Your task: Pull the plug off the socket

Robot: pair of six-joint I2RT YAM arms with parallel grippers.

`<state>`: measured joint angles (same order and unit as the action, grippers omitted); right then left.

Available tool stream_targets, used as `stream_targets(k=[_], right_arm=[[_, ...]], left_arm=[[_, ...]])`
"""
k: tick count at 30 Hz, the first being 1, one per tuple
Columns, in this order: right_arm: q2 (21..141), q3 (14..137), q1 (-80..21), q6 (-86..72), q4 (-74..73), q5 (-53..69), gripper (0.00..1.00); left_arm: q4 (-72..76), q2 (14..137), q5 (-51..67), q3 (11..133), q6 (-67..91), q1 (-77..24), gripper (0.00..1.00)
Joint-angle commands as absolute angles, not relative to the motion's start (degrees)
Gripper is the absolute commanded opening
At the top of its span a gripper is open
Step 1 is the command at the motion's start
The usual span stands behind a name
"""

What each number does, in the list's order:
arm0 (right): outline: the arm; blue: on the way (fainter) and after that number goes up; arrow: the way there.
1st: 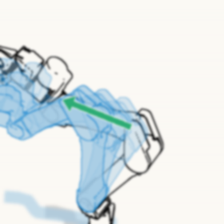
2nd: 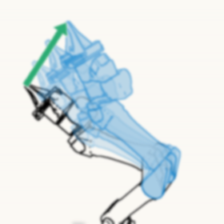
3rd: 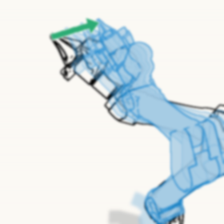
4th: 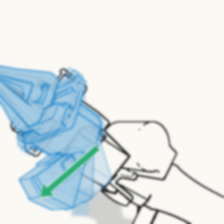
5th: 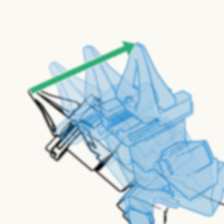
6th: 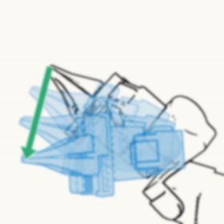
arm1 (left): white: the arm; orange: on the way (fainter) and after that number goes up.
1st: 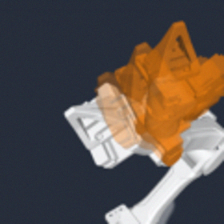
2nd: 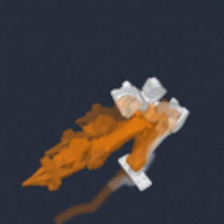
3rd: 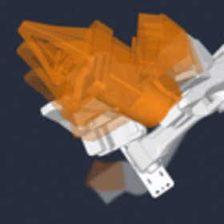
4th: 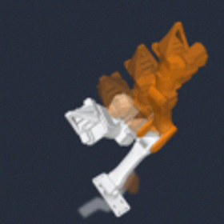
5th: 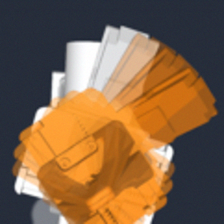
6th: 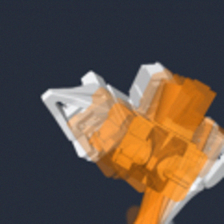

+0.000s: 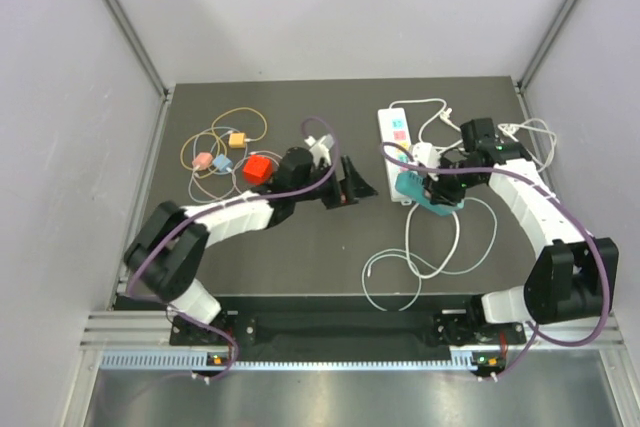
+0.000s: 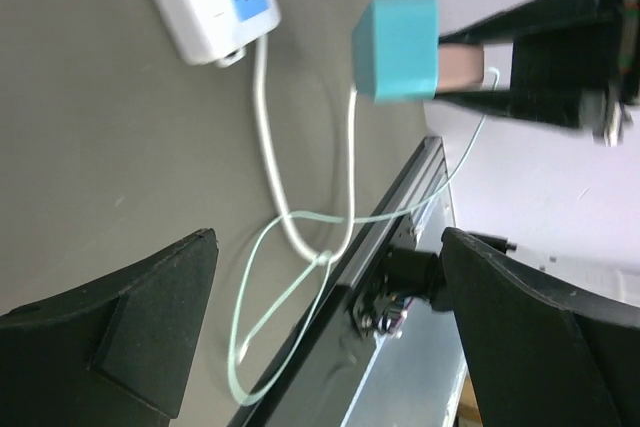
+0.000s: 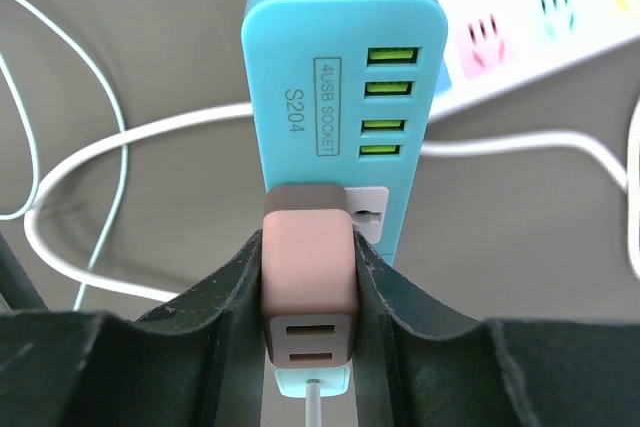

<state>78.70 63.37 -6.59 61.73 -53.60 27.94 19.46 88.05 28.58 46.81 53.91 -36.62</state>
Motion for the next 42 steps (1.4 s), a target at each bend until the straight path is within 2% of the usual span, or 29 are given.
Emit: stream_targets(k=[1, 12, 15, 16, 18, 19, 21, 22, 28, 33, 42], right_arm=[[76.2, 63.55, -10.36, 60.13, -50.37, 30.76, 0.0], [74.0, 60.91, -18.89, 55.2, -45.97, 29.01, 0.0], [73.31, 59.86, -20.56, 53.79, -43.78, 27.6, 0.0], [73.04, 59.59, -20.83, 52.92, -43.16, 27.42, 0.0], [72.95, 59.41, -21.18, 52.12, -42.1, 26.9, 0.0], [73.04, 59.5, -21.27, 51.51, -42.1, 26.63, 0.0], [73.12, 59.5, -21.36, 51.07, -41.66, 26.46, 0.0], [73.13, 59.41, -21.36, 50.63, -41.4, 26.37, 0.0], [71.46, 58.62, -21.36, 50.45, -40.52, 26.1, 0.0], [66.64, 63.36, -21.36, 50.01, -42.89, 28.82, 0.0], [63.54, 65.22, -20.13, 45.97, -45.16, 34.17, 0.0]], left_arm=[[26.63, 93.93, 24.97, 52.99, 57.13, -40.07, 0.98], [29.97, 101.33, 23.47, 57.39, 60.82, -43.59, 0.92], [28.66, 102.48, 22.42, 58.53, 60.91, -44.03, 0.83], [27.87, 103.09, 22.24, 58.97, 60.82, -43.95, 0.72], [26.37, 103.45, 21.62, 60.03, 60.12, -44.03, 0.59], [25.67, 103.71, 21.36, 60.2, 59.94, -44.12, 0.4], [25.49, 103.89, 21.09, 60.21, 59.5, -44.03, 0.1], [25.05, 103.97, 21.01, 60.29, 59.41, -44.03, 0.0], [19.09, 104.32, 18.55, 62.05, 56.0, -44.12, 0.0], [12.14, 105.38, 16.0, 64.07, 52.03, -44.12, 0.0], [15.99, 105.65, 19.15, 63.81, 52.03, -44.21, 0.0]])
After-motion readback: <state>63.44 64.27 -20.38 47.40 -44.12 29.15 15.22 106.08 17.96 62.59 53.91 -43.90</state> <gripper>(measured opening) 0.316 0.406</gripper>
